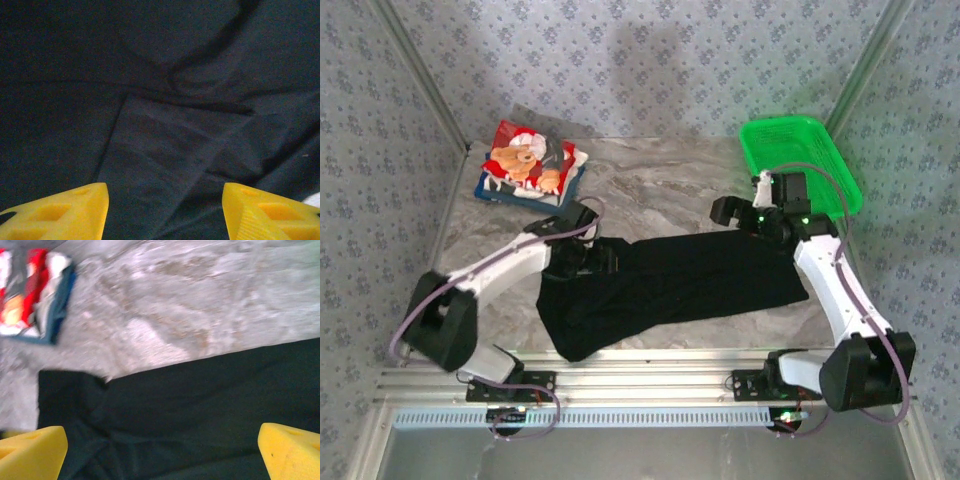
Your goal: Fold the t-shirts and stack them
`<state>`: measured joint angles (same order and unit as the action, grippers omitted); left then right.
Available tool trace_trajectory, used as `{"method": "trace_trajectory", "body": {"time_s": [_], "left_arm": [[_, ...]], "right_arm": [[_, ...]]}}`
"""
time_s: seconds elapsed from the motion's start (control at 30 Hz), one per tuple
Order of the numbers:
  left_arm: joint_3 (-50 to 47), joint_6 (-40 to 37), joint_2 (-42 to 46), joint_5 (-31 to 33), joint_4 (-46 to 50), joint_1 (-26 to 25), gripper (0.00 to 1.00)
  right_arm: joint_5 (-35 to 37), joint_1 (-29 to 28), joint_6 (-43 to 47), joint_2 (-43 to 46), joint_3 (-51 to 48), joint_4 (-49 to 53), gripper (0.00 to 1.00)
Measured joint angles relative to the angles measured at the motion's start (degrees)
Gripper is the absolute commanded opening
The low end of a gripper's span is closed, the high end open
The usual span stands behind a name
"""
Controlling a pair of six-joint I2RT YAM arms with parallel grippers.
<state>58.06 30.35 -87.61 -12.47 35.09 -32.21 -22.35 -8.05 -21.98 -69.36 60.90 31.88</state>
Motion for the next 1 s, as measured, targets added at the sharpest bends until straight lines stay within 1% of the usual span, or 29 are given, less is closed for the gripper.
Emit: {"method": "trace_trajectory", "body": {"time_s": [0.1, 0.23, 0.37, 0.47, 0.57, 0.7, 0.8, 0.93, 1.0], "left_arm": [[3.0, -3.6, -5.9, -0.4, 1.1, 0.7, 0.56], [6.3, -7.2, -10.1, -0.2, 1.5, 1.2, 0.51], [8.2, -9.6, -13.0, 0.3, 1.7, 1.2, 0.47], [8.3, -10.9, -14.6, 0.9, 2.4, 1.2, 0.43], [8.3, -11.7, -15.8, 1.6, 2.7, 1.2, 0.36], [8.7, -12.2, -15.9, 1.8, 2.8, 1.2, 0.24], [9.2, -12.8, -15.9, 2.0, 2.8, 0.9, 0.20], [9.3, -13.1, -15.9, 2.0, 2.8, -0.1, 0.08], [9.3, -13.6, -15.7, 2.4, 2.8, -0.9, 0.06]], "right_arm": [[-2.2, -2.3, 0.0, 1.3, 0.0, 0.1, 1.00], [-2.6, -4.6, 0.1, 2.6, -0.4, 1.8, 1.00], [-2.8, -4.7, 0.2, 3.6, -1.0, 3.8, 1.00], [-2.8, -4.7, 0.3, 3.8, -1.0, 4.5, 1.00], [-3.0, -4.7, 0.4, 3.8, -1.0, 5.1, 1.00], [-3.0, -4.7, 0.4, 3.8, -1.0, 5.5, 1.00], [-3.0, -4.7, 0.4, 3.8, -1.0, 5.8, 1.00], [-3.0, -4.5, 0.4, 3.8, -1.0, 6.1, 1.00], [-3.0, -4.3, 0.4, 3.8, -1.0, 6.1, 1.00]]}}
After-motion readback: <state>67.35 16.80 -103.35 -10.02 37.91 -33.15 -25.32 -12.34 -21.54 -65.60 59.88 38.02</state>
